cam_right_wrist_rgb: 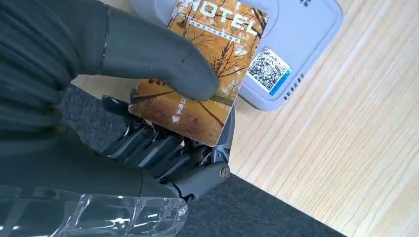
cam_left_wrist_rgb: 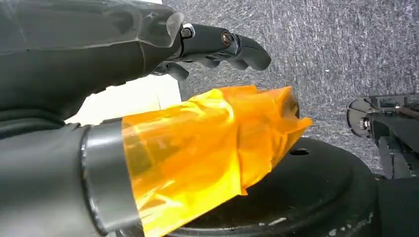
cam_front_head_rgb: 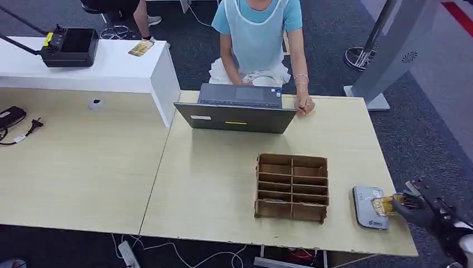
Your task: Pass the card to the sensor for recognition and then transmit it.
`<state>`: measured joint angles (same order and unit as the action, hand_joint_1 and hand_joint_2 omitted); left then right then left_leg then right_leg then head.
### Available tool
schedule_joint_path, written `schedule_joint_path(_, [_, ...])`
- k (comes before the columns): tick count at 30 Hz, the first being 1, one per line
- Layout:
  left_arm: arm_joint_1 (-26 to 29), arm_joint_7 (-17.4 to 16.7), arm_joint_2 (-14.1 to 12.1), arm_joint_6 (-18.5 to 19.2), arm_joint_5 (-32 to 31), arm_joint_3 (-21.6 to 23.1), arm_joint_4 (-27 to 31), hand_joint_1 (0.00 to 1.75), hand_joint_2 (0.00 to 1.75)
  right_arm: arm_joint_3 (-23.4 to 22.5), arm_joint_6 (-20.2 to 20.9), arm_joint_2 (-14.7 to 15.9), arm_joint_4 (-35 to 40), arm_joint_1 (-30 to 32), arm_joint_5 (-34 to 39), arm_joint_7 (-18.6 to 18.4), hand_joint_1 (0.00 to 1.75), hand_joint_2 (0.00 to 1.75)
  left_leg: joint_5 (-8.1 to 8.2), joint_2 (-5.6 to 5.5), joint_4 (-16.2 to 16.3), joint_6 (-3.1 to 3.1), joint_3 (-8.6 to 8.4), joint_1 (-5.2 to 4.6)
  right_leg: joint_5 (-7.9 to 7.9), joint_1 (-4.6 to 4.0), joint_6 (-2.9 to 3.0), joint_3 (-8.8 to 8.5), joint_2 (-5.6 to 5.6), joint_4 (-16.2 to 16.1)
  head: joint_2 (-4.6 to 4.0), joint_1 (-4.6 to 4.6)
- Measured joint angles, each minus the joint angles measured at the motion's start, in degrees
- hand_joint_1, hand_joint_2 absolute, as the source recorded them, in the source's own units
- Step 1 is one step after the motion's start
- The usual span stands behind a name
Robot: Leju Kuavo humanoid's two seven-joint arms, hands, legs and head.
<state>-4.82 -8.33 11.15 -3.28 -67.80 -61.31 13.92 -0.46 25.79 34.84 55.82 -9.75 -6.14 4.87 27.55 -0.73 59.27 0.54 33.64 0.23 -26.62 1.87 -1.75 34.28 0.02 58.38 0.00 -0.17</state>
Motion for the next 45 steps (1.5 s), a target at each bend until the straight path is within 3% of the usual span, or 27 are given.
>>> schedule_joint_path(27, [0.01, 0.04, 0.0, 0.09, 0.0, 0.02, -0.02, 0.0, 0.0, 2.38, -1.62, 0.13, -1.81, -2.81, -0.46, 1.47, 1.75, 1.75, 0.0, 0.0, 0.0, 0.0, -0.01, 0.0, 0.01, 0.0, 0.0, -0.01, 0.0, 0.0, 0.0, 0.0])
schedule_joint_path(35, [0.03, 0.28, 0.0, 0.09, 0.0, -0.09, -0.02, 0.0, 0.0, 0.11, -1.05, 1.49, 2.52, -1.85, 2.54, 2.75, 1.75, 1.75, 0.0, -0.01, 0.0, 0.0, 0.0, -0.01, 0.0, 0.01, 0.0, 0.0, -0.01, 0.0, 0.0, 0.0])
schedule_joint_path(45, [0.32, 0.31, 0.09, 0.09, 0.0, -1.36, -0.02, 0.0, 0.0, -6.16, 0.66, 4.61, 18.44, 2.82, 5.49, 3.02, 1.75, 1.75, 0.0, 0.01, 0.0, 0.0, 0.01, -0.02, 0.0, 0.01, 0.0, 0.02, 0.01, 0.0, 0.0, 0.0])
